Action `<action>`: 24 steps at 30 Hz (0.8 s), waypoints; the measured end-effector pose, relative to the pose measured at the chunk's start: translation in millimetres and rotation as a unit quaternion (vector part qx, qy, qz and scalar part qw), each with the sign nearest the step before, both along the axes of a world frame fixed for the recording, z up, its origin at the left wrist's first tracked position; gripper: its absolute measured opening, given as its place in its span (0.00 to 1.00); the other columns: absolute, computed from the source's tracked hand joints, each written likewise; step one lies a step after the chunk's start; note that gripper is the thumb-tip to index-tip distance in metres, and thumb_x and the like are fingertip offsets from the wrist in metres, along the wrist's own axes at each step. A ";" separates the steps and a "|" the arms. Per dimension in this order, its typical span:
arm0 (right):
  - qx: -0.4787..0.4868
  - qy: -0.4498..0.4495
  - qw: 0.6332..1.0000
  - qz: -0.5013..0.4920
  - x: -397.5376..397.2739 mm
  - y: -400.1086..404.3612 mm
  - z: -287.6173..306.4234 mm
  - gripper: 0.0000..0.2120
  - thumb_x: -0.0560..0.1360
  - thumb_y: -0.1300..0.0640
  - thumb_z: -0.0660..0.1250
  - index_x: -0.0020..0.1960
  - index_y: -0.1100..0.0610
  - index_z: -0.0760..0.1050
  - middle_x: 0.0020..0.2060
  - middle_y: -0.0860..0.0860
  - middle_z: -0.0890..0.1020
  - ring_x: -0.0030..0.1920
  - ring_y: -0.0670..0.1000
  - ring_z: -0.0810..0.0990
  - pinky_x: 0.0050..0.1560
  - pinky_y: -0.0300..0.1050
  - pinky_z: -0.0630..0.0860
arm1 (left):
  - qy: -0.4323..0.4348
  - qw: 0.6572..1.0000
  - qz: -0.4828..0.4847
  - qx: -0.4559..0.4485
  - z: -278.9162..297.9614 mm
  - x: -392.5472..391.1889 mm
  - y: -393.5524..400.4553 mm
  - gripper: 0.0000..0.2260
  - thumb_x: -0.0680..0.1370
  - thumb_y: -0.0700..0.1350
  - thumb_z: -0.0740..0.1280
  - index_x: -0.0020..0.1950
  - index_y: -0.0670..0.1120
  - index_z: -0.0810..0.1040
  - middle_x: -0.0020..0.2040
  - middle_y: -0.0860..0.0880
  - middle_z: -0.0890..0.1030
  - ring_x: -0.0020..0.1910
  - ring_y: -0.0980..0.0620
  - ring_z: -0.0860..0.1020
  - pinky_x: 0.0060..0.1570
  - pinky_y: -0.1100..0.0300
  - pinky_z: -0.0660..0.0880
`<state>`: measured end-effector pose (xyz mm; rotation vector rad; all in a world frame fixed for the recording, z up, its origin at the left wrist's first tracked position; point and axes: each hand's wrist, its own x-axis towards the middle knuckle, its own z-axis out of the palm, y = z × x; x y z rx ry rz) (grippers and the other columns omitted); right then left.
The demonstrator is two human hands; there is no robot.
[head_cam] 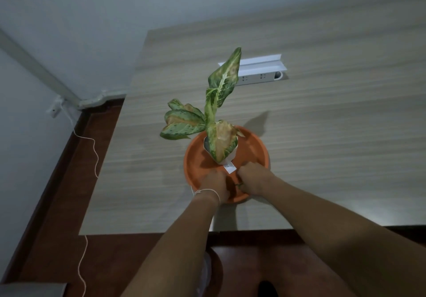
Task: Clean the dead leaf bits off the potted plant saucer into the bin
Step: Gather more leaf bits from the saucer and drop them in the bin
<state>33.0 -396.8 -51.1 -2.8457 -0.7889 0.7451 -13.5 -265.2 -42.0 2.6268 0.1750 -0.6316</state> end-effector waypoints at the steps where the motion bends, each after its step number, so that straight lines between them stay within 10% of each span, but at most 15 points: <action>1: 0.007 -0.002 1.000 0.003 -0.5 1.8 -4.6 0.10 0.72 0.55 0.67 0.50 0.59 0.79 0.51 0.60 0.81 0.50 0.61 0.81 0.50 0.51 0.78 | -0.001 1.000 -0.001 0.003 -1.6 1.1 -0.8 0.06 0.70 0.42 0.69 0.45 0.45 0.84 0.46 0.46 0.84 0.44 0.49 0.79 0.43 0.59 0.72; 18: 0.134 0.032 0.971 -0.197 15.5 0.2 -11.3 0.10 0.67 0.55 0.71 0.45 0.59 0.82 0.45 0.55 0.85 0.45 0.54 0.81 0.44 0.43 0.75 | -0.015 0.997 0.062 -0.040 -4.8 5.0 4.0 0.10 0.75 0.41 0.65 0.52 0.40 0.82 0.52 0.42 0.84 0.55 0.42 0.80 0.50 0.58 0.73; 24: 0.167 0.052 0.940 -0.294 23.3 -15.3 7.7 0.08 0.62 0.55 0.74 0.40 0.56 0.85 0.37 0.52 0.86 0.41 0.53 0.83 0.41 0.43 0.79 | -0.037 0.976 0.175 -0.122 -9.1 -3.4 39.6 0.05 0.69 0.42 0.68 0.36 0.42 0.82 0.37 0.43 0.84 0.41 0.44 0.83 0.48 0.53 0.81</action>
